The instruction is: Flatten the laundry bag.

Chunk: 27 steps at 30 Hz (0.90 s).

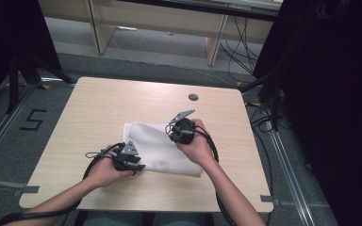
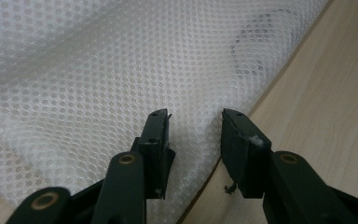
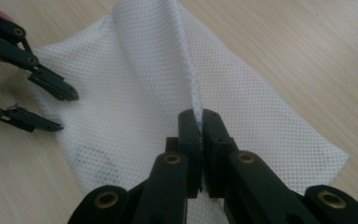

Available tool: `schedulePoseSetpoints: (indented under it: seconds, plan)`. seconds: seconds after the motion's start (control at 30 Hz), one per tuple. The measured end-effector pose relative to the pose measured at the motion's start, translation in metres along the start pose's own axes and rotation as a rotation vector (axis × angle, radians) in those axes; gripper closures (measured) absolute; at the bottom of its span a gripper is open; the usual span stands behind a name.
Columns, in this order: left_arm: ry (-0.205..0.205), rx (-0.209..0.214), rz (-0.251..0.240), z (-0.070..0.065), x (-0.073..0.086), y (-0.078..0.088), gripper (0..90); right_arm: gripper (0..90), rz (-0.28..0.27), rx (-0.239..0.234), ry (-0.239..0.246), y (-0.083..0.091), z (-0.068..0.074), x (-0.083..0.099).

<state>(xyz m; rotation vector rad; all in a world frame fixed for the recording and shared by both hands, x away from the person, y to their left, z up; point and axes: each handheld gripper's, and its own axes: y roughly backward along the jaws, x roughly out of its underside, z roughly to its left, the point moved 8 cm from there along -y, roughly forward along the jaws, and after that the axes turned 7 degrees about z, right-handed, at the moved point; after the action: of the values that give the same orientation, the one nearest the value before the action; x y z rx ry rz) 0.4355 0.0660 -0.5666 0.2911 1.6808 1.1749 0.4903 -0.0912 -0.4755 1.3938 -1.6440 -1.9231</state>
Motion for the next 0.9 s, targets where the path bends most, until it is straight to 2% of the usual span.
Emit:
schedulePoseSetpoints:
  seconds: [0.07,0.13,0.2,0.23,0.27,0.37,0.43,0.47,0.5,0.6,0.63,0.67,0.7,0.77,0.8,0.83,0.87,0.9]
  plan:
    - [-0.001,-0.001,-0.002,0.000,0.000,0.000,61.6,88.6,-0.007,0.000,0.017,0.001,0.001,0.000]
    - [0.003,-0.002,-0.003,0.000,0.000,0.000,61.6,88.5,-0.011,-0.008,0.000,0.005,0.008,0.003]
    - [-0.001,-0.003,-0.004,0.000,0.000,0.000,61.6,88.4,-0.025,-0.011,0.021,0.006,0.011,0.004]
    - [0.000,-0.003,-0.004,0.000,0.000,0.000,61.5,88.4,-0.039,-0.013,0.014,0.006,0.014,0.004]
    - [0.000,-0.003,-0.004,0.000,0.000,0.000,61.6,88.4,-0.026,-0.031,0.021,0.008,0.018,0.007]
    - [0.005,-0.004,-0.004,0.000,0.000,0.000,61.5,88.4,-0.035,-0.015,0.013,0.009,0.020,0.009]
    - [0.008,-0.003,-0.010,0.000,0.000,-0.001,61.6,88.4,-0.039,-0.038,0.006,0.009,0.024,0.010]
    - [0.001,-0.004,-0.005,0.000,0.000,0.000,61.6,88.4,-0.046,-0.020,0.008,0.009,0.023,0.010]
    - [0.007,-0.003,-0.009,0.000,0.000,-0.001,61.6,88.3,-0.038,-0.020,0.018,0.010,0.023,0.011]
    - [0.003,-0.004,-0.005,0.000,0.000,0.000,61.6,88.3,-0.040,-0.029,0.005,0.010,0.027,0.013]
    - [0.002,-0.004,-0.004,0.000,0.000,0.000,61.6,88.3,-0.059,-0.027,0.008,0.008,0.029,0.012]
    - [0.002,-0.005,-0.004,0.000,0.000,0.000,61.6,88.3,-0.042,-0.020,0.018,0.010,0.028,0.014]
    - [0.002,-0.005,-0.005,0.000,0.000,0.000,61.6,88.3,-0.060,-0.026,0.018,0.010,0.031,0.012]
    - [0.003,-0.005,-0.005,0.000,0.000,0.000,61.6,88.3,-0.051,-0.032,0.062,0.011,0.031,0.013]
    - [0.011,0.000,-0.011,-0.001,-0.001,-0.001,61.6,88.2,-0.065,-0.031,0.045,0.010,0.033,0.012]
    - [0.001,0.002,-0.003,-0.001,0.000,0.000,61.6,88.3,-0.048,-0.046,0.050,0.011,0.034,0.014]
    - [0.007,0.001,-0.009,-0.001,0.000,0.000,61.6,88.3,-0.054,-0.035,0.042,0.010,0.035,0.015]
    - [0.007,0.002,-0.008,-0.001,0.000,0.000,61.6,88.2,-0.046,-0.041,0.058,0.011,0.035,0.017]
